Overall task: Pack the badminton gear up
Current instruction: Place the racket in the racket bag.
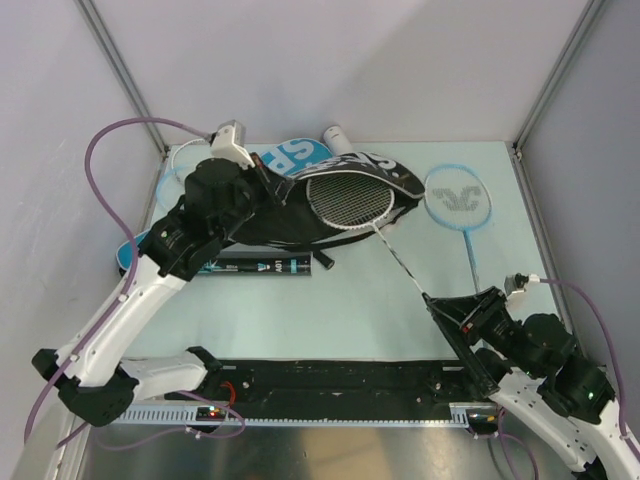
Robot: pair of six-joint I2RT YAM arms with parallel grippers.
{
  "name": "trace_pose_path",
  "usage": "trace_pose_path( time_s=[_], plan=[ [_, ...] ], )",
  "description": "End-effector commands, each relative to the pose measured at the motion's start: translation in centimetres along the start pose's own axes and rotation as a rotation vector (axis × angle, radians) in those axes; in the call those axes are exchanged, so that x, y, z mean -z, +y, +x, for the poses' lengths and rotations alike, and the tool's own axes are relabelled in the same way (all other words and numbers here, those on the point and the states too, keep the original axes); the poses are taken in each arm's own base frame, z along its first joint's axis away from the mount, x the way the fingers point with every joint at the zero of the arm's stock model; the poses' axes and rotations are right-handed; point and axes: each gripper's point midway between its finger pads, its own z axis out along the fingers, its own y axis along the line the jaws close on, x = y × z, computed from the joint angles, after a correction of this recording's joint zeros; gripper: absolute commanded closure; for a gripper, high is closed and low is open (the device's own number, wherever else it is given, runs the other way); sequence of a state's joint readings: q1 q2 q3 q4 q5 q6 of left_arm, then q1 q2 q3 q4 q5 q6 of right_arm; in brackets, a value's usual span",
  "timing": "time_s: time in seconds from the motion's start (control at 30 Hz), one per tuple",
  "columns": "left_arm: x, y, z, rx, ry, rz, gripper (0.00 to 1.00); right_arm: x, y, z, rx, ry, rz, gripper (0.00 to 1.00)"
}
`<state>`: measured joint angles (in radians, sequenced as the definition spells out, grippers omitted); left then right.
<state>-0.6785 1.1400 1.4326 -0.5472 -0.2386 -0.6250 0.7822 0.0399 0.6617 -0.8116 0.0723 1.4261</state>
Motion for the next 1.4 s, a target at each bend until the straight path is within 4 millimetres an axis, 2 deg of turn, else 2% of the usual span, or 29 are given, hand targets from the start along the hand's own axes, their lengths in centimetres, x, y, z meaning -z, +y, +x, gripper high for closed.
trace_pose_path(
  time_s=[0.0,0.07,0.3,0.43,0.57,0.73,0.87,1.03,1.2,1.37],
  plan=[
    [2.9,-2.7,-1.5,0.109,-0.045,0.145,1.00,-0.4,2.2,-4.5,-0.020,-0.245,-0.078,1.00],
    [2.9,-2.6,-0.1,0.136,-0.011,0.166,1.00,-0.9,3.2,-4.4,-0.007,-0.241,-0.100,1.00],
    [1.8,-2.5,7.0,0.176,0.118,0.243,1.00,-3.7,5.4,-4.8,0.039,-0.269,-0.146,1.00],
    [0.8,-3.2,10.7,0.204,0.178,0.328,1.00,-6.8,4.6,-5.1,0.080,-0.293,-0.109,1.00],
    [0.2,-4.3,13.4,0.243,0.216,0.415,1.00,-10.3,2.5,-4.5,0.051,-0.278,-0.068,1.00],
    [-0.5,-3.6,17.3,0.226,0.295,0.417,1.00,-13.7,0.9,-3.7,0.059,-0.261,-0.042,1.00],
    [-0.7,-2.5,19.0,0.214,0.313,0.403,1.00,-16.3,-0.2,-3.4,0.103,-0.251,-0.013,1.00],
    [-0.6,-2.0,20.4,0.217,0.352,0.409,1.00,-19.5,-1.3,-3.1,0.112,-0.237,0.003,1.00],
    [0.0,-1.5,20.4,0.259,0.346,0.405,1.00,-21.7,-2.8,-4.3,0.122,-0.282,0.037,1.00],
    [0.9,-2.7,20.6,0.348,0.386,0.444,1.00,-23.7,-3.9,-4.9,0.121,-0.329,0.055,1.00]
  ],
)
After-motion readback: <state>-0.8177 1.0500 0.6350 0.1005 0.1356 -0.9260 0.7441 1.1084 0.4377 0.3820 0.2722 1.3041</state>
